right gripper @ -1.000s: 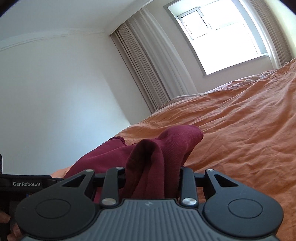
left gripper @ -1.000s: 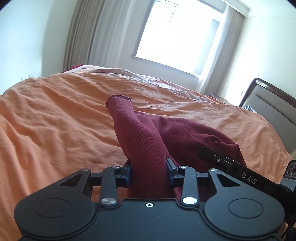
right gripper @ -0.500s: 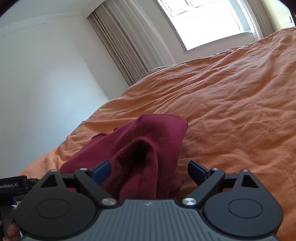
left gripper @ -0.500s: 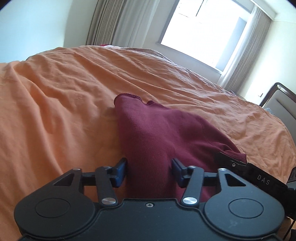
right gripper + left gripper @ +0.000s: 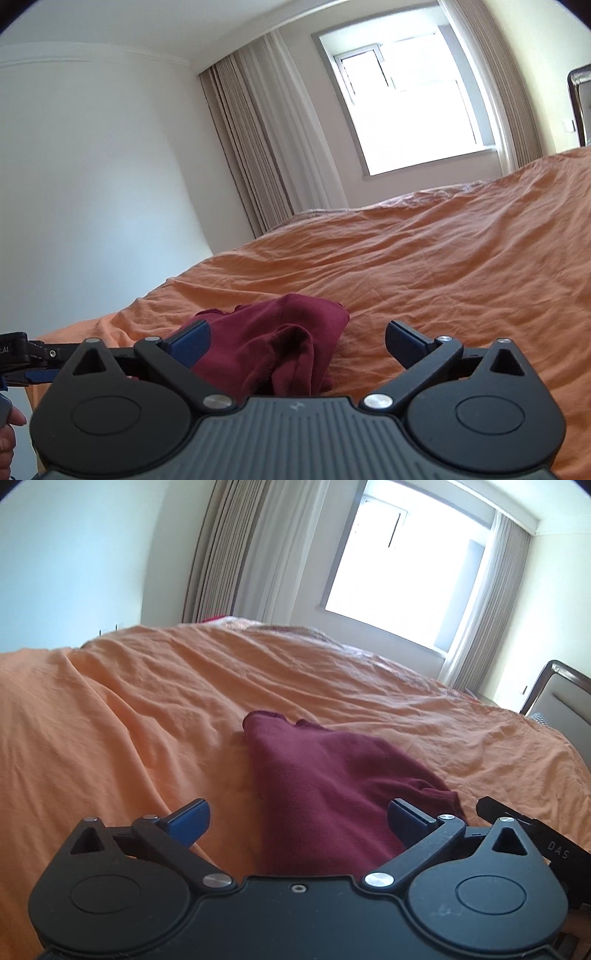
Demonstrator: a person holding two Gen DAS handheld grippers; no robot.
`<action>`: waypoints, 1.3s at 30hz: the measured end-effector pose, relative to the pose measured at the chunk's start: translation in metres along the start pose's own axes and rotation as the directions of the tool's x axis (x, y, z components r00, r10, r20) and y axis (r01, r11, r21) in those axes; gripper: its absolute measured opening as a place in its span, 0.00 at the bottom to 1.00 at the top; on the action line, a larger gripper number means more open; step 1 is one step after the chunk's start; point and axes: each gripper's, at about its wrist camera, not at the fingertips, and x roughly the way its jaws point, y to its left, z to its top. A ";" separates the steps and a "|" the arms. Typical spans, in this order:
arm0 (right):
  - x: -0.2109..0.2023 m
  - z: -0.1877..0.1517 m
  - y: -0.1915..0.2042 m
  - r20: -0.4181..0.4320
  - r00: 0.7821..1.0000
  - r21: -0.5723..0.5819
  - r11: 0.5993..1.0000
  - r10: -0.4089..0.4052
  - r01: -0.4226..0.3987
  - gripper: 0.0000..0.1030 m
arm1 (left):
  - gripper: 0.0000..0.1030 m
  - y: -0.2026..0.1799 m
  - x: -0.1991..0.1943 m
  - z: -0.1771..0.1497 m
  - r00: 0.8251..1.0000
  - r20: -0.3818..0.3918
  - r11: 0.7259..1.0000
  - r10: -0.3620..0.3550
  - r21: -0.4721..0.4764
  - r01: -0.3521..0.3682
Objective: Fold small clothes
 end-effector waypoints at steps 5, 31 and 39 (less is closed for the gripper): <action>-0.047 -0.005 0.019 0.070 0.997 -0.065 0.998 0.014 -0.009 1.00 | 0.99 -0.006 -0.040 -0.015 0.998 0.057 1.000 -0.005 0.016 0.004; -0.201 -0.081 0.071 0.117 0.993 -0.160 0.987 0.009 0.010 1.00 | 0.99 0.003 -0.193 -0.136 0.988 0.154 0.994 0.015 0.107 -0.032; -0.225 -0.098 0.078 0.120 0.993 -0.217 0.976 -0.006 0.032 1.00 | 0.99 0.015 -0.211 -0.165 0.984 0.176 0.993 0.032 0.103 -0.051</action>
